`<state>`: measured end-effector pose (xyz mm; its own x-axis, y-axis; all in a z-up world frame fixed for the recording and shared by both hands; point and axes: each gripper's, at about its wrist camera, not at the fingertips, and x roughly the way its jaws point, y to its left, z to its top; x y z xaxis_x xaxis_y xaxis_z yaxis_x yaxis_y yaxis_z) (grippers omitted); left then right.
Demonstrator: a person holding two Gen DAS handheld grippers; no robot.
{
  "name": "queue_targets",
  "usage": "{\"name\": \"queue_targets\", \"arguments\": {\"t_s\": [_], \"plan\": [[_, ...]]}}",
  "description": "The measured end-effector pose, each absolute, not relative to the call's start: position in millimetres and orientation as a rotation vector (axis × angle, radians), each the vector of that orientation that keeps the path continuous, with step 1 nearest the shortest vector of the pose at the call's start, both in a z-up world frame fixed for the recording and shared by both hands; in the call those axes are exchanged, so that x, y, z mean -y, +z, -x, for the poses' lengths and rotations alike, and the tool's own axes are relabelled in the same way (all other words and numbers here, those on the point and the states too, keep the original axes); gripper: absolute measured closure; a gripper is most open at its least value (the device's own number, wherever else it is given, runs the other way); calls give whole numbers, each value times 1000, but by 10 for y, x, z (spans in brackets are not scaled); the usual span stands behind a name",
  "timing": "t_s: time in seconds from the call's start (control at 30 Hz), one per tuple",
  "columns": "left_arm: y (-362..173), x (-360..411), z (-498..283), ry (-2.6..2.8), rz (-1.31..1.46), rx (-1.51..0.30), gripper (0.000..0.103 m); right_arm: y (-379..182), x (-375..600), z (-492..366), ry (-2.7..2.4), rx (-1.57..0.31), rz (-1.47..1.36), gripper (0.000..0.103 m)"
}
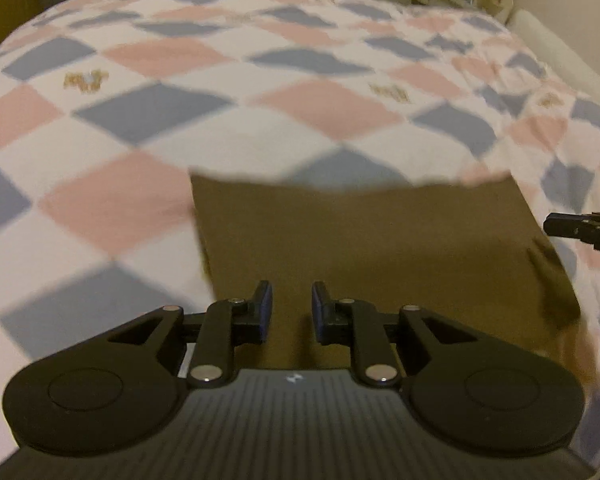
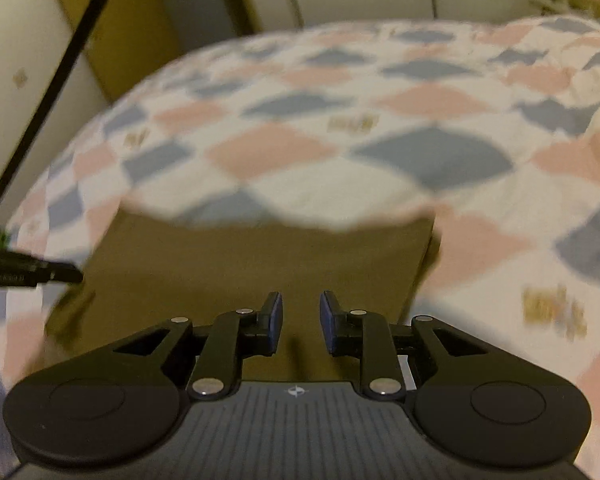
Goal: Fold clothes
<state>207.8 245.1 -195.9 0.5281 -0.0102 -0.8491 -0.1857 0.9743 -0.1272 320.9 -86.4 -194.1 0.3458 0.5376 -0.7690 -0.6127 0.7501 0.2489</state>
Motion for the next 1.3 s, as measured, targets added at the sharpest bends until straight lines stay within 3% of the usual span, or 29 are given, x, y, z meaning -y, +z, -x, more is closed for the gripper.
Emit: {"name": "queue_targets", "arguments": {"t_s": [0.17,0.43,0.67,0.83,1.3], "plan": [[-2201,-2342,-2147,220,174,-1133,86,-2322,915,-3141,690,-1067,151,78],[-1867,-2270,-2120,280,140,-1140,86,-1872,984,-3004,716,-988,80,71],[-2148,-2245,-2001,308,127,-1198,85,-2257,976,-2892,676,-1090,98,70],[-2102,-2237,-1901,295,126,-1178,86,-2125,1002,-2864,668,-1042,75,70],[-2244,-2173,-1908,340,90,-1168,85,-2320,884,-3017,669,-1122,148,67]]}}
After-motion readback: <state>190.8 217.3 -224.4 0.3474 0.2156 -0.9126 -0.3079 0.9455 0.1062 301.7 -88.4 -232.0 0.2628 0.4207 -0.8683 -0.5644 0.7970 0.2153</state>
